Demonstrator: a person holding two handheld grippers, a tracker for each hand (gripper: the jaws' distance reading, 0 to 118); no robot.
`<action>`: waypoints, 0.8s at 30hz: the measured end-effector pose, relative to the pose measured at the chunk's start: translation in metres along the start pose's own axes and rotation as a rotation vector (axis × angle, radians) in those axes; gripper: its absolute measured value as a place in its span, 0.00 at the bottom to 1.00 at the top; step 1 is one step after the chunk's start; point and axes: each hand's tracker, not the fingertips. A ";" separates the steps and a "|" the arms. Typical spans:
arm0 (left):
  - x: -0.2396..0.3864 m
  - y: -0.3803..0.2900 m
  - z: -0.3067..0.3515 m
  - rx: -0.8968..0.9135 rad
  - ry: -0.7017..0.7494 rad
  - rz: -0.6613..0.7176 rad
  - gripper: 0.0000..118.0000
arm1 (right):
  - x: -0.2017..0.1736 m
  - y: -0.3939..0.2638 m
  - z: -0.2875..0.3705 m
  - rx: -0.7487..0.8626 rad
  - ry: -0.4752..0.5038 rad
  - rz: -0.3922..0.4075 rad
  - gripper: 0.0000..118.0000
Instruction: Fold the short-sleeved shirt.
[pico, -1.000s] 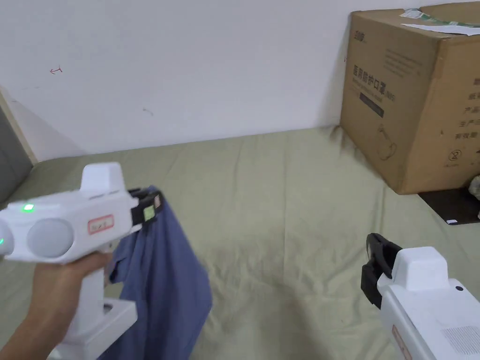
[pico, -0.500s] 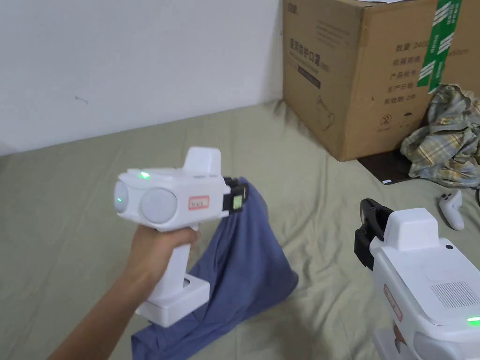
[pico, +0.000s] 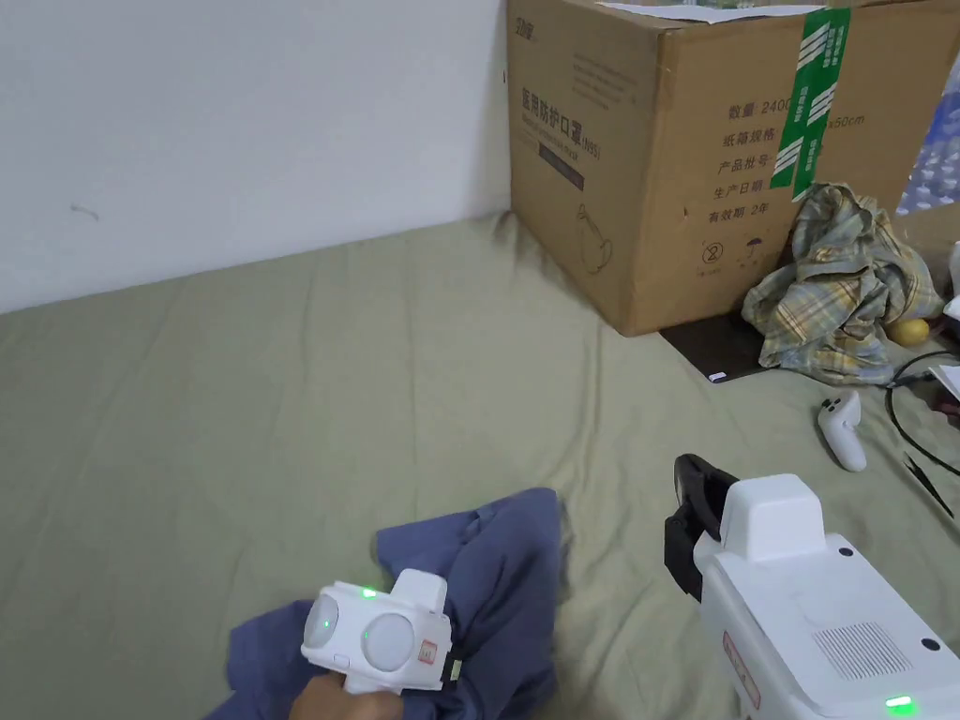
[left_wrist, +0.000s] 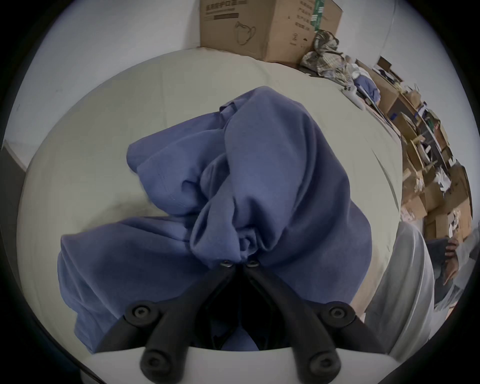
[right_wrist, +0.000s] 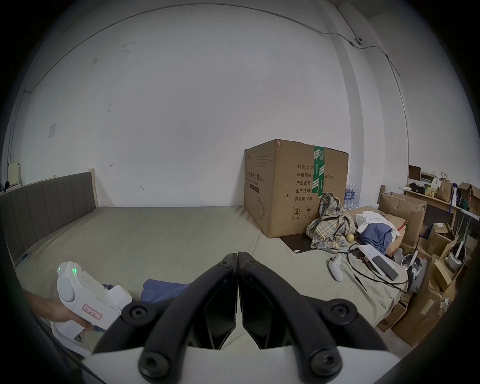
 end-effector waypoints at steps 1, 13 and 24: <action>0.000 0.001 0.003 0.029 0.002 0.022 0.00 | 0.000 0.000 0.000 -0.001 0.002 0.002 0.00; -0.011 0.002 0.142 0.555 0.061 0.203 0.95 | -0.008 0.021 0.002 0.051 0.006 0.013 0.00; -0.065 -0.050 0.280 1.045 0.419 0.281 0.95 | -0.029 0.055 -0.001 0.150 0.037 0.023 0.00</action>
